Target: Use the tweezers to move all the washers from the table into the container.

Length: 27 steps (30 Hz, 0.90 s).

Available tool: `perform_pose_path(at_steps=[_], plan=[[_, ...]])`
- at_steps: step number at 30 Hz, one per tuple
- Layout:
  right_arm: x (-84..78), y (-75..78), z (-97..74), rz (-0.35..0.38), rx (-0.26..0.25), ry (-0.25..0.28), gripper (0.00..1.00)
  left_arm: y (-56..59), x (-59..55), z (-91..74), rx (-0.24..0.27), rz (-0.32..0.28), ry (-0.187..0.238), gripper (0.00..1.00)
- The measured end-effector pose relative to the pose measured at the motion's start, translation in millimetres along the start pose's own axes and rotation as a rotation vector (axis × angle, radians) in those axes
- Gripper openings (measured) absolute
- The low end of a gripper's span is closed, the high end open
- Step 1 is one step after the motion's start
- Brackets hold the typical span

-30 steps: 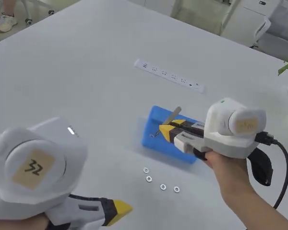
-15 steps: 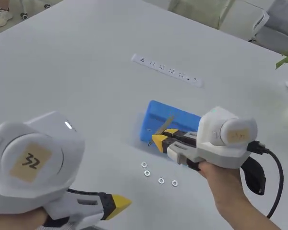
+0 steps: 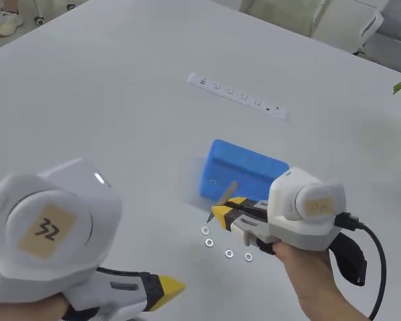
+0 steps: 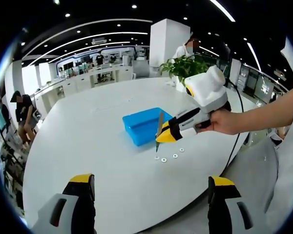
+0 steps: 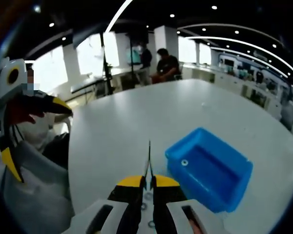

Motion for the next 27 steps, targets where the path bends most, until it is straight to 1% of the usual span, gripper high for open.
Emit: perform_pose_path(at_steps=[3,6,10,20,23,27], plan=[[-3.3,3.2,2.4,0.011,0.000,-0.003,0.03,0.6,0.0,0.9,-0.003,0.000,-0.004,0.99],[-10.1,5.5,5.6,0.008,0.000,-0.021,0.03,0.7,0.4,2.3,-0.006,0.002,-0.010,0.99],[-17.9,4.3,6.6,0.001,0.004,-0.041,0.03,0.2,0.9,3.5,-0.008,0.007,-0.014,0.99],[-21.4,2.7,7.5,0.025,0.001,-0.043,0.03,1.4,-0.6,5.4,-0.013,0.014,-0.027,0.99],[-21.4,5.4,8.6,0.017,-0.005,-0.045,0.03,0.2,-0.4,5.0,-0.008,0.019,-0.028,0.99],[-22.3,8.1,10.6,0.026,-0.008,-0.041,0.03,-1.3,-0.4,4.2,-0.005,0.018,-0.028,0.99]])
Point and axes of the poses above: the centre of the closed fingertips' face, and the gripper's own axes: z roughly forward along the fingers, y roughly to its right, x roughly out of its top, the point moved 3 cm from there along -z, roughly backward along the fingers, and after that the axes turned 7 degrees about y, right-handed, at the moved point
